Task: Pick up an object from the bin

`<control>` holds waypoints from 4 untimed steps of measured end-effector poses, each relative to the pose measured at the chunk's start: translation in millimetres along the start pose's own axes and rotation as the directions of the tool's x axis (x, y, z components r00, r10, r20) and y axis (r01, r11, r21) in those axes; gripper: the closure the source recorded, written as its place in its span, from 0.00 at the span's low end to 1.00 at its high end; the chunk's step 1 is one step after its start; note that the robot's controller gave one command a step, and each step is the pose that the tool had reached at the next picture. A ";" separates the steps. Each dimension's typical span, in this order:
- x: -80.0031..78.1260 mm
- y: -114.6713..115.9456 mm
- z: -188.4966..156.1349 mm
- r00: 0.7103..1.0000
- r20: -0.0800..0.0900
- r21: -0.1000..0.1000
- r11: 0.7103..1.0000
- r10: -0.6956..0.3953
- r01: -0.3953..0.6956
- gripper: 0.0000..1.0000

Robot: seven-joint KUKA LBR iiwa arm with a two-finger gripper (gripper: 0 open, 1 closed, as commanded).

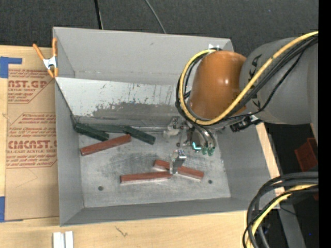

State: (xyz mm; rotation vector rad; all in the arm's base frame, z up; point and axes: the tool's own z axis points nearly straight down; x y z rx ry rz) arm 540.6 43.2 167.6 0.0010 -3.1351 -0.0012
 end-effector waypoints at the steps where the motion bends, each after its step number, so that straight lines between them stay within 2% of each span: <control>1: -1.8 -0.1 -3.7 1.000 0.007 0.000 1.000 0.000 0.000 0.00; 2: 27.1 -18.2 90.3 0.996 0.003 -0.001 0.996 0.089 -0.089 1.00; 3: 27.1 -18.2 90.3 0.996 0.003 -0.001 0.996 0.088 -0.088 1.00; 4: 25.6 -16.7 -59.3 0.998 0.009 -0.001 0.998 0.066 -0.066 1.00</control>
Offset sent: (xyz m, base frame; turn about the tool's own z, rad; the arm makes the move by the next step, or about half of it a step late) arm -0.0278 -0.0193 -0.0922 0.0903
